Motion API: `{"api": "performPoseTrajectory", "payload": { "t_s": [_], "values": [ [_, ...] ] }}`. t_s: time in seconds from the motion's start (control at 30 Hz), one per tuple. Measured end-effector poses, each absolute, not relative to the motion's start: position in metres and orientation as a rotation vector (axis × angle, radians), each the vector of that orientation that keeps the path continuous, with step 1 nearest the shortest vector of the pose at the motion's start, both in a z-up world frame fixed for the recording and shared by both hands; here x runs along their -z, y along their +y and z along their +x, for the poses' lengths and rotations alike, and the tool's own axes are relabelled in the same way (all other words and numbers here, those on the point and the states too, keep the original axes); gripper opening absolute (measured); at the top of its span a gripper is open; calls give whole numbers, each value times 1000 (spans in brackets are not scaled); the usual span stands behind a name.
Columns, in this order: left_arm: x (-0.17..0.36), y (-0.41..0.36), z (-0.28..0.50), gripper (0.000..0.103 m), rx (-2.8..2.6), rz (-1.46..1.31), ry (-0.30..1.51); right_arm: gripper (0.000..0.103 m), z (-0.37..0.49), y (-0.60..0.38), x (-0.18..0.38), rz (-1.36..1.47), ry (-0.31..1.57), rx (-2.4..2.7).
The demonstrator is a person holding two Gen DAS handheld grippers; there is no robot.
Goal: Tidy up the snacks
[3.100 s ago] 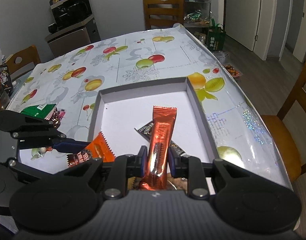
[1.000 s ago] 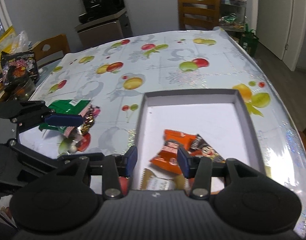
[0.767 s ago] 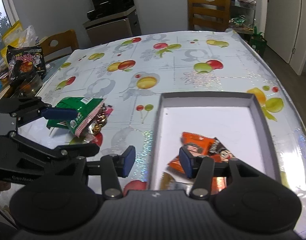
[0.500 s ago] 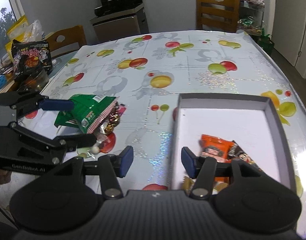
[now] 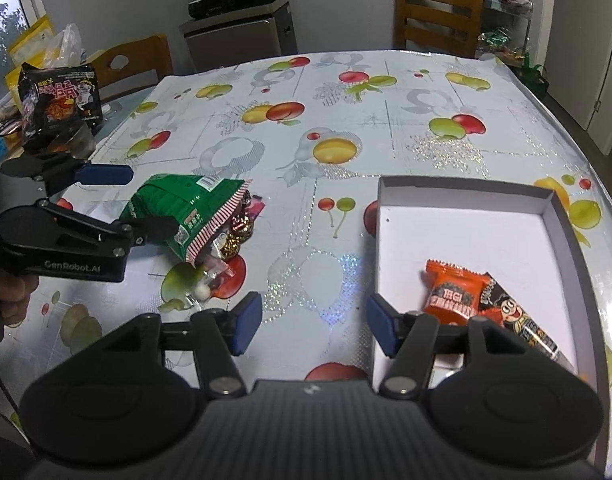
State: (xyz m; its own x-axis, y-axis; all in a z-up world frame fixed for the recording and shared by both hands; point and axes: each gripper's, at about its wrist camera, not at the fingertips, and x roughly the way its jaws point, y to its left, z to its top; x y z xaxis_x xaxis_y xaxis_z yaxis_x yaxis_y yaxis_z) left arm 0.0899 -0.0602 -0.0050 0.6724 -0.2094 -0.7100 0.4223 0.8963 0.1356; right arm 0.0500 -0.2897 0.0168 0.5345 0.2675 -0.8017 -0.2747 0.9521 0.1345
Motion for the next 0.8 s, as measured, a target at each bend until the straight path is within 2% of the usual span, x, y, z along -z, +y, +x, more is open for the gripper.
{"api": "performPoseTrajectory", "payload": {
  "t_s": [0.2, 0.47, 0.8],
  "values": [
    [18, -57, 100, 88, 355, 291, 764, 58, 43, -284, -12, -25, 984, -314],
    [30, -54, 110, 97, 349, 281, 766, 58, 43, -276, -11, -37, 1002, -312],
    [45, -51, 122, 100, 360, 297, 793, 59, 48, -275, -8, -37, 1018, -299]
  ]
}}
